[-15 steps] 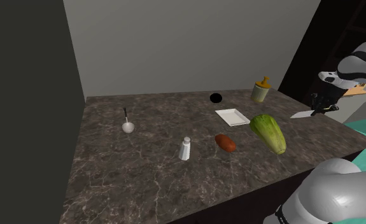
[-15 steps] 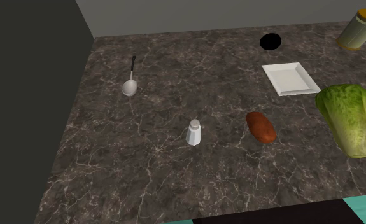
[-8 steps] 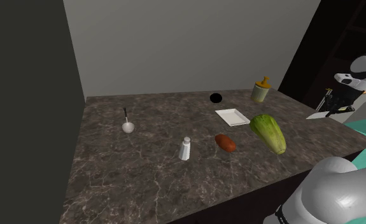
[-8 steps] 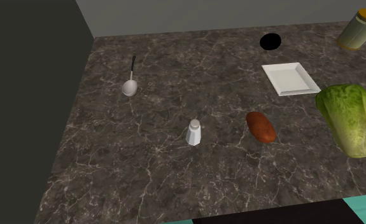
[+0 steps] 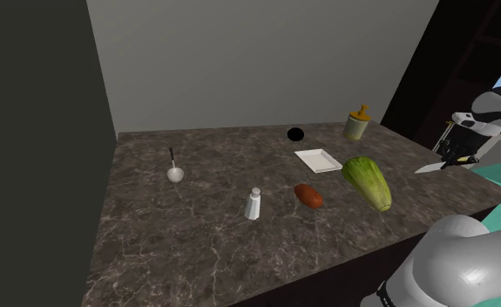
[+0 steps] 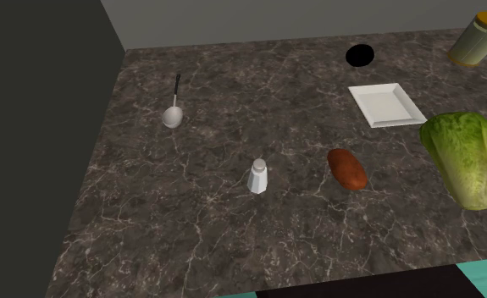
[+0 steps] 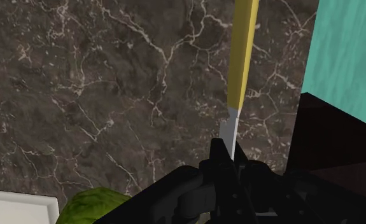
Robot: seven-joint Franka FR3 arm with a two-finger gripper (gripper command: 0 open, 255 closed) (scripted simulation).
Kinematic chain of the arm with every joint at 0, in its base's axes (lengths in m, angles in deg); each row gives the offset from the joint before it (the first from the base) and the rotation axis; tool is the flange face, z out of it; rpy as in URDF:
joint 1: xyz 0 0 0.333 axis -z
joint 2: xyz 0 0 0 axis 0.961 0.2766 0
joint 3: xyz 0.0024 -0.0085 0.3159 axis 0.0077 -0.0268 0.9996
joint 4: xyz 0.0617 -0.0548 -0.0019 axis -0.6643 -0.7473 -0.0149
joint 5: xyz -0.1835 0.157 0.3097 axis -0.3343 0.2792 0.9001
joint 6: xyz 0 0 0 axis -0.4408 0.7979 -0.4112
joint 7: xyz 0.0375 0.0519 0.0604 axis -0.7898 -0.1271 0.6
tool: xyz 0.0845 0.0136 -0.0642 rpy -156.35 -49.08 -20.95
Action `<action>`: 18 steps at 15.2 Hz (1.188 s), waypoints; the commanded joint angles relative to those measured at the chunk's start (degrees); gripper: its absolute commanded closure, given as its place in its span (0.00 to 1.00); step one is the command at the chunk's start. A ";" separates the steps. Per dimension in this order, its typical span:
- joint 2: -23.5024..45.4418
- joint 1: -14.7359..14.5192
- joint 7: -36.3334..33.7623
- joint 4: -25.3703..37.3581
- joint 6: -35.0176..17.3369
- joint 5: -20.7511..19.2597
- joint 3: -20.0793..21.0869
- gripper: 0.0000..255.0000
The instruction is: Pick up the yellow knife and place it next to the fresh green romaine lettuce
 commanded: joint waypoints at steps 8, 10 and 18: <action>0.40 -1.01 -0.33 -4.91 -6.47 -2.17 -4.52 1.00; 0.60 -1.43 -0.40 -5.86 -7.93 -2.65 -5.71 1.00; 1.69 -3.89 -0.71 -9.19 -13.90 -4.64 -11.23 1.00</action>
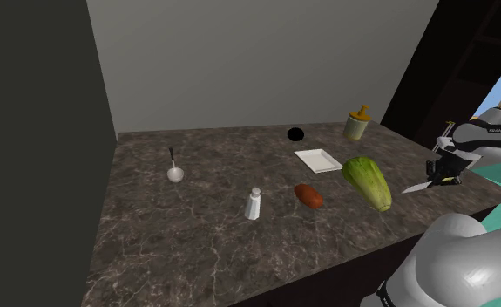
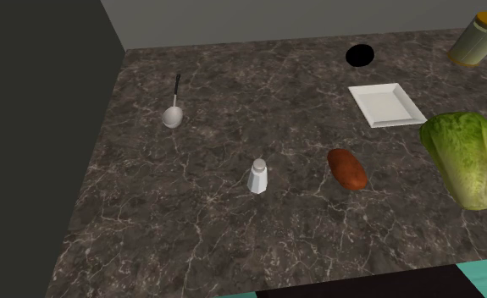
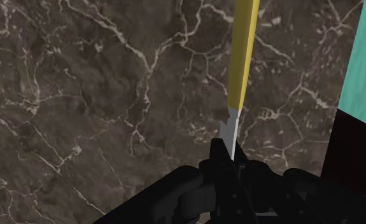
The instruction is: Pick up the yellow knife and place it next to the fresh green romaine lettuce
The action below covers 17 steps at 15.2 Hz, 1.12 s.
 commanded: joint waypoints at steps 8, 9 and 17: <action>1.41 -4.47 -0.56 -2.86 -6.80 -2.45 -7.68 1.00; 1.55 -5.09 -0.65 -3.12 -7.55 -2.76 -8.66 1.00; 1.59 -5.38 -0.70 -3.21 -7.85 -2.91 -9.08 1.00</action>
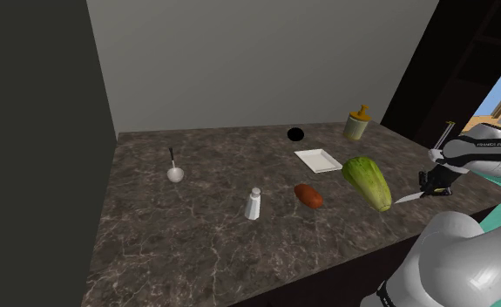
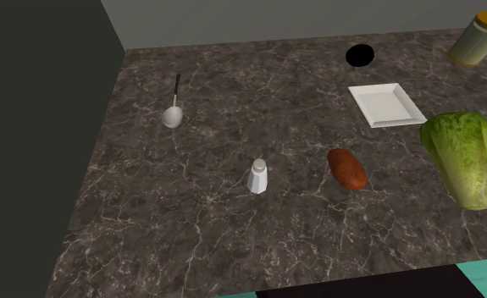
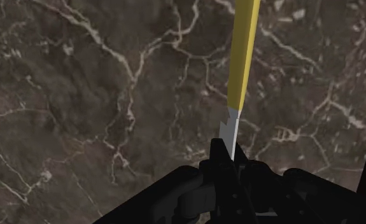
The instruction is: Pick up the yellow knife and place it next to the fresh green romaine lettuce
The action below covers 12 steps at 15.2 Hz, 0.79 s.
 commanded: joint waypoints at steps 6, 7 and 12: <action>0.00 0.00 0.00 0.00 0.00 0.00 0.00 0.00; -0.39 1.93 0.38 0.49 1.86 0.75 2.56 0.00; -1.75 6.35 1.18 2.34 7.21 2.52 8.92 0.00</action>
